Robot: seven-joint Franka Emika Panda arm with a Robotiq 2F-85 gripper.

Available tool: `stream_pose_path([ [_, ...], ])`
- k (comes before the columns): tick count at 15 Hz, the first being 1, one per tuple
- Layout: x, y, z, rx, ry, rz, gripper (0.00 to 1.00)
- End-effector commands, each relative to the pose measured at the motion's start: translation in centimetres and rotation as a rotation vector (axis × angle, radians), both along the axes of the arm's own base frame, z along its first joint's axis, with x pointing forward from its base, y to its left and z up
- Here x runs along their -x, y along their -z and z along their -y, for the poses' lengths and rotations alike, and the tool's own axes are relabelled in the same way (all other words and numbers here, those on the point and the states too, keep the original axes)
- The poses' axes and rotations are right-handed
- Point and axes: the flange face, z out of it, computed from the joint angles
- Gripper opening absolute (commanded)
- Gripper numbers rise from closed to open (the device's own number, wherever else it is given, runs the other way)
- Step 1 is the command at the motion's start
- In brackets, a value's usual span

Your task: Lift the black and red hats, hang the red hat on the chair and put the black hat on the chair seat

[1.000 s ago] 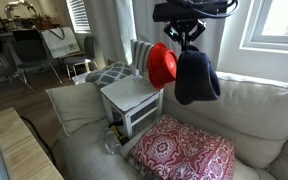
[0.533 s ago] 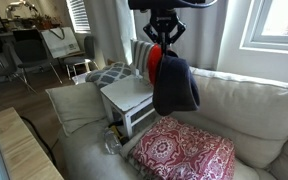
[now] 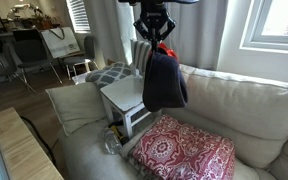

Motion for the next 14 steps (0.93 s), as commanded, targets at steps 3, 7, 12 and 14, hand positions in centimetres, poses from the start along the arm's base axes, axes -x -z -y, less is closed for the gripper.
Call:
stream_pose_path([
  [3,0.0,0.0,0.0,0.000,0.001,-0.002,0.01],
  [7,-0.2,1.4,-3.6,0.019,-0.061,-0.064,0.01],
  [12,0.6,3.4,-9.5,0.042,-0.135,-0.210,0.01],
  [14,0.8,4.2,-11.9,0.040,-0.158,-0.253,0.01],
])
